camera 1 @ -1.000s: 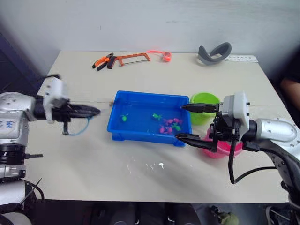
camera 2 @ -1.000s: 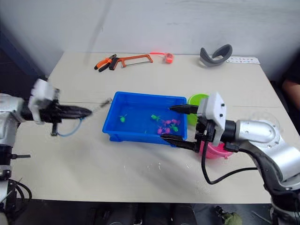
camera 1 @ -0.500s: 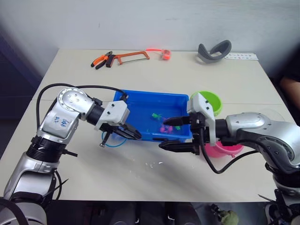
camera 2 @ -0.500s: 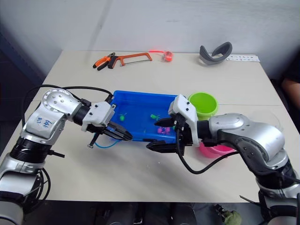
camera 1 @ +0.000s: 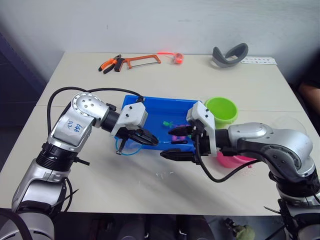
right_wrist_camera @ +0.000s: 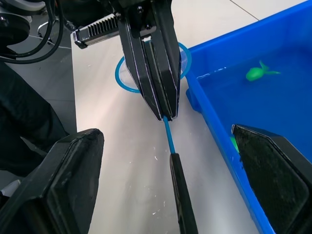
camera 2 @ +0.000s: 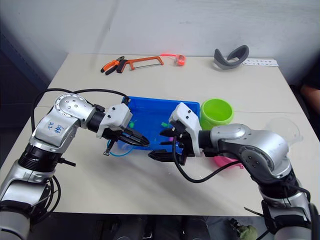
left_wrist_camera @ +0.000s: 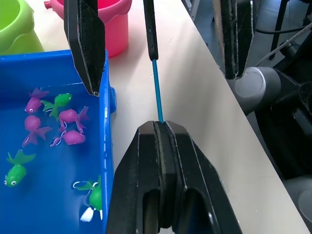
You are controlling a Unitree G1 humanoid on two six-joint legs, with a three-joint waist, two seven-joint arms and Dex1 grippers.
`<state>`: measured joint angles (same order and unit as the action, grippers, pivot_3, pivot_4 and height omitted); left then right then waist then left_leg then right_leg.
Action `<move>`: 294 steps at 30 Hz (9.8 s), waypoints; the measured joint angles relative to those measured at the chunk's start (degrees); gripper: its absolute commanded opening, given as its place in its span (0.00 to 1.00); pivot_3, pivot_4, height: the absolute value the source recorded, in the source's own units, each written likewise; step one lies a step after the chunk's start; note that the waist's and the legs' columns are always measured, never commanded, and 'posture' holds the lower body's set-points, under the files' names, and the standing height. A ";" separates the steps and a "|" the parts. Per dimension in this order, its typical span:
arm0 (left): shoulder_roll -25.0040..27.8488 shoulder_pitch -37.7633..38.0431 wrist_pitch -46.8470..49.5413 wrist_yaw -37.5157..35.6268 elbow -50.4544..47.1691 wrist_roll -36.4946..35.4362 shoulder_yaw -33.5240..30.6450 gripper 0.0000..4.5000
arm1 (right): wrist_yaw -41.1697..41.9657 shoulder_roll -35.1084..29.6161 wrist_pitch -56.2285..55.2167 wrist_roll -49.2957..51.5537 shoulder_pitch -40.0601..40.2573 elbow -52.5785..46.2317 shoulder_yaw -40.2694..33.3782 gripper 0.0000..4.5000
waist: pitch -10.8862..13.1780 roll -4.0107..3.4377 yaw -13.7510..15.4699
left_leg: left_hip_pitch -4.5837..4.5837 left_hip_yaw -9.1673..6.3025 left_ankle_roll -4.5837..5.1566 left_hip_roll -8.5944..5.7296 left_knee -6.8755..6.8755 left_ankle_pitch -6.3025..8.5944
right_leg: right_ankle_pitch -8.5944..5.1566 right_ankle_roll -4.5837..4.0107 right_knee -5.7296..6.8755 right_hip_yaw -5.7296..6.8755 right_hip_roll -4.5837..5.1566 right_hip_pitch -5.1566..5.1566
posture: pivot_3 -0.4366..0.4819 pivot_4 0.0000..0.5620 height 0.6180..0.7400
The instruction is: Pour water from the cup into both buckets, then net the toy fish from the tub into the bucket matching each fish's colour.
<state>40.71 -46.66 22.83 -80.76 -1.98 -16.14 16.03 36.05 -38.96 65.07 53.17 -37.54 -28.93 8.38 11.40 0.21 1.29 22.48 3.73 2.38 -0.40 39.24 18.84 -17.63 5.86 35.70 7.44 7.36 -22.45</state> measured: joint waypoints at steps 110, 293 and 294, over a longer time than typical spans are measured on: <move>-5.80 26.96 -3.64 13.74 0.82 -15.35 -22.75 0.99 | 29.67 -6.68 -77.60 -60.62 -13.80 54.18 6.19 0.00 | 0.01 -0.02 -1.48 | -0.16 0.13 -0.16 0.04 0.00 -0.09 | 0.02 0.03 0.14 -0.06 0.11 0.01 | 0.48 0.27 1.00; -17.43 12.04 1.45 12.13 0.31 -17.17 -8.87 0.99 | 12.99 -0.92 -97.96 -58.29 63.91 15.38 -57.34 0.00 | -0.01 -0.04 0.16 | -1.21 0.16 -0.25 0.04 -0.24 -0.09 | 0.03 0.05 -0.17 -1.00 -0.13 0.96 | 0.48 0.27 1.00; -17.49 12.04 1.44 12.27 0.31 -17.17 -8.92 0.99 | 11.89 -0.92 -99.79 -59.61 63.62 15.85 -57.34 0.00 | -0.01 -0.05 0.13 | -1.21 0.16 -0.25 0.04 -0.23 -0.09 | 0.02 0.04 -0.17 -1.00 -0.13 0.96 | 0.48 0.27 1.00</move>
<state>23.22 -34.62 24.27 -68.49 -1.67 -33.31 7.11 47.94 -39.88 -34.72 -6.43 26.08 -13.08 -48.96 11.39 0.16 1.42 21.27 3.89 2.12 -0.36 39.00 18.75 -17.61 5.90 35.53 6.44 7.23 -21.49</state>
